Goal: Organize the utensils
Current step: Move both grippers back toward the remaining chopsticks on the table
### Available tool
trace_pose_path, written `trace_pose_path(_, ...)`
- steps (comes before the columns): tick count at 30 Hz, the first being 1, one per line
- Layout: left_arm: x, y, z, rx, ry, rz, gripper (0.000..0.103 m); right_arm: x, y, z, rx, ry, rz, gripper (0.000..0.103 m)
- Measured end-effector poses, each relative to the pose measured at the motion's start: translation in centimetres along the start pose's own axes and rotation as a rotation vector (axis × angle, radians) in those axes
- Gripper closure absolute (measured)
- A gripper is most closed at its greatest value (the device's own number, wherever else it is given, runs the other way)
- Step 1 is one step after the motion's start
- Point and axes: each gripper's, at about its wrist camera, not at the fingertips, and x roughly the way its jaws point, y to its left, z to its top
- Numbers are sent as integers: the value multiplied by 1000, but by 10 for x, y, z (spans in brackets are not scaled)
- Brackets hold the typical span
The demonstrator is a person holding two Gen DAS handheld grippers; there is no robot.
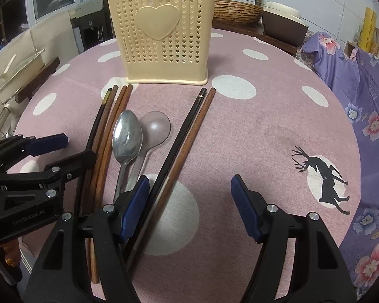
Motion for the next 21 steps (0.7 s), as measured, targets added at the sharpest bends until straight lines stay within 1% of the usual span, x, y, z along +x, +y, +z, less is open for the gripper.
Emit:
trace_pose_path(1,0,2,0,4,3,2,42,-1,-3,0,2,3,0,36)
trace_pose_path(5,-4,21,-1,-7,14,2,42,-5,-28,-5,26,18,-20,36)
trace_pose_path(8,-5,39,-3,-25,24,76,42,-9,-52,-9,90,18,-27,36)
trace_pose_path(10,-9,50,-4,-65,20,67,42,-12,-62,-10,122,8,-30,36)
trace_pose_path(12,-13,55,-4,-110,5,59,43,-12,-63,-10,123,5,-37,36)
trace_pose_path(14,-16,45,-3,-97,-10,33,44,-13,-61,-9,119,1,-26,36)
trace_pose_path(17,-17,23,-2,-51,-16,-34,44,-15,-58,-7,119,-14,-14,36)
trace_pose_path(21,-12,-1,-6,-1,10,-58,44,-15,-58,-8,132,-14,-6,36)
